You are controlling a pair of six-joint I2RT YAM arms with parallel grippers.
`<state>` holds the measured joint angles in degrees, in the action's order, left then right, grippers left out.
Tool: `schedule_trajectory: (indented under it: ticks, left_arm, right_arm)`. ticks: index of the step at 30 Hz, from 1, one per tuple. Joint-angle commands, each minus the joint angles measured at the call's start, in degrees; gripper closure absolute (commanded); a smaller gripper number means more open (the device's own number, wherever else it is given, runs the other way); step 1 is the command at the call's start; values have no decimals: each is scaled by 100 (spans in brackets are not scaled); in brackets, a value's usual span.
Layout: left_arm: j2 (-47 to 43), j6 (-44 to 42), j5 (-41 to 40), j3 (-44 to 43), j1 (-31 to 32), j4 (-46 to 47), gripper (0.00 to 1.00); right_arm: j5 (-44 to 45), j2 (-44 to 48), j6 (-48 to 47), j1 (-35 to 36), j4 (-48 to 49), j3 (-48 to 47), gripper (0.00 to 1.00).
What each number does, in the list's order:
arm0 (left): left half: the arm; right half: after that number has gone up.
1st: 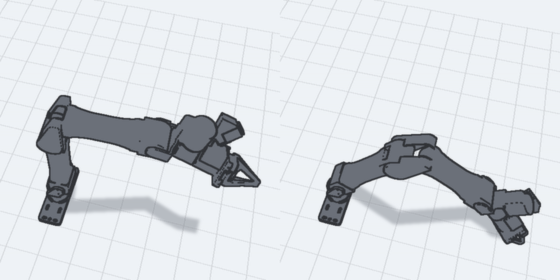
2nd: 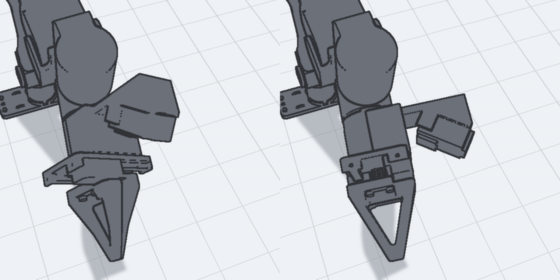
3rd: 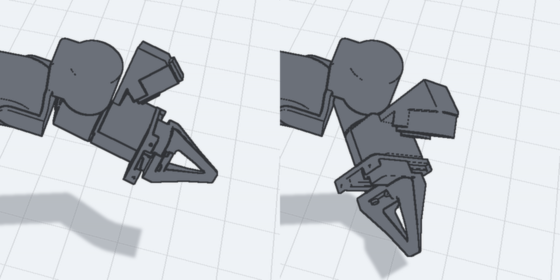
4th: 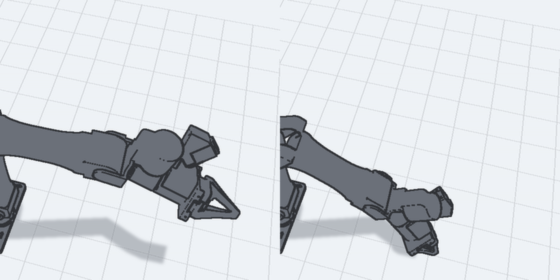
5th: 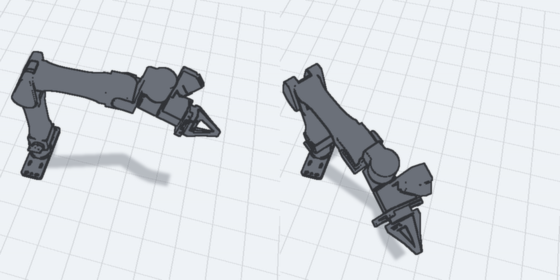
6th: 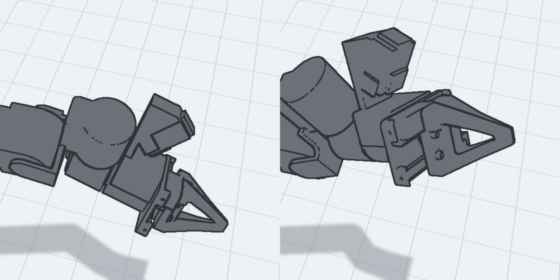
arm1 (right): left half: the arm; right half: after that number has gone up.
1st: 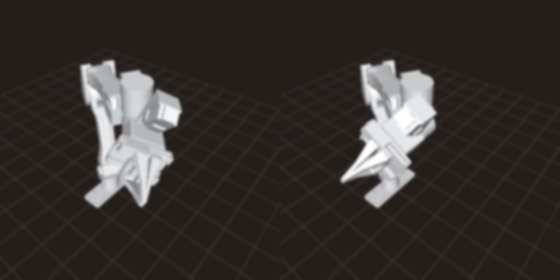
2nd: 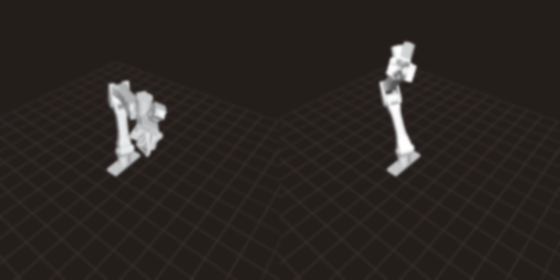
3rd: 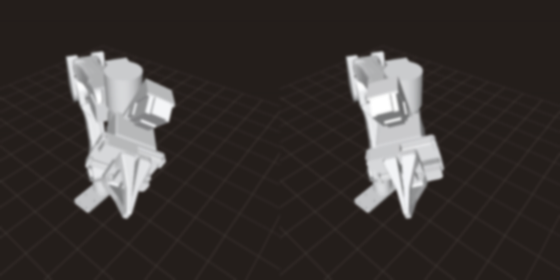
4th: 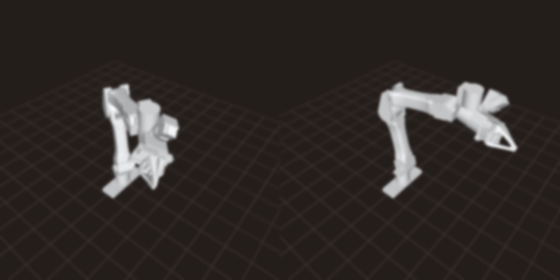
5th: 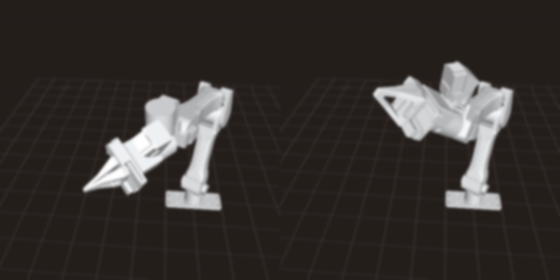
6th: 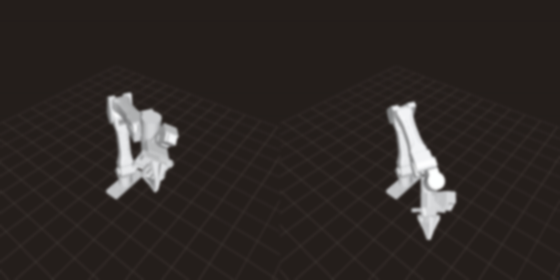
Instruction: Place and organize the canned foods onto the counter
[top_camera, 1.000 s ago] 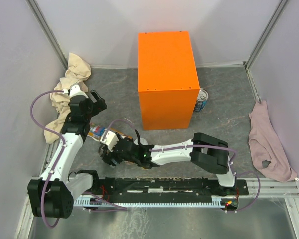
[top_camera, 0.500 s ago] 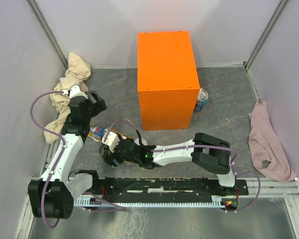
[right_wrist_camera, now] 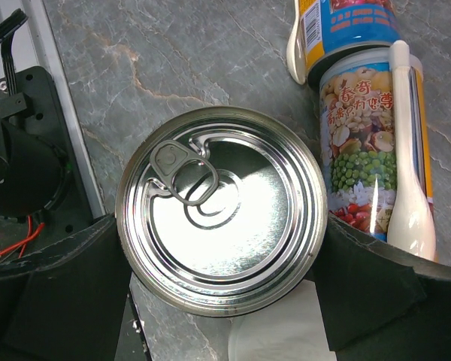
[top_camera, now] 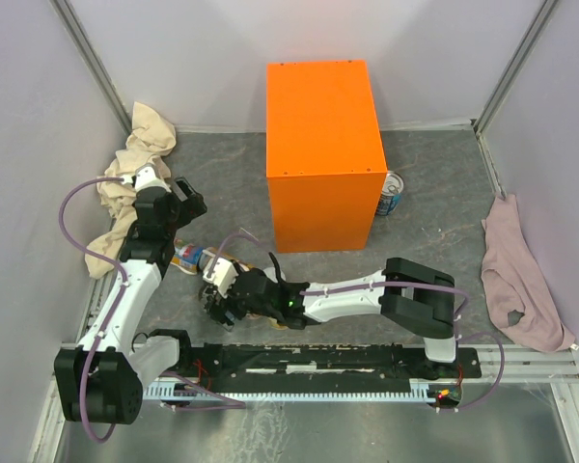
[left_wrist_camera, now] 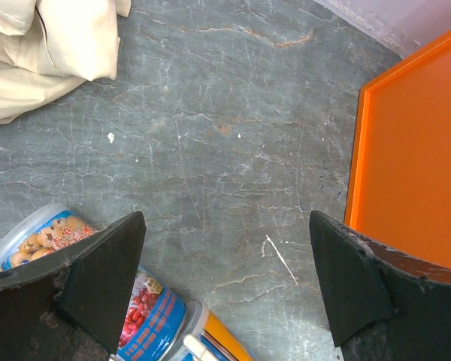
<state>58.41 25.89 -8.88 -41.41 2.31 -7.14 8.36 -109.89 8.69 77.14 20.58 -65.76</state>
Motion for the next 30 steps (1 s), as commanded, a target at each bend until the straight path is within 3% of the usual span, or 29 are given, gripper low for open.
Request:
schedule_trajectory:
  ticks: [1,30]
  left_arm:
    - [-135,30,-83,10,-38,257,4]
    - [-148,8,-114,19,-37,292,4]
  right_arm:
    - [-83,501,-110,55,422,48,99]
    - [-83,1288,-367,247,520,186,99]
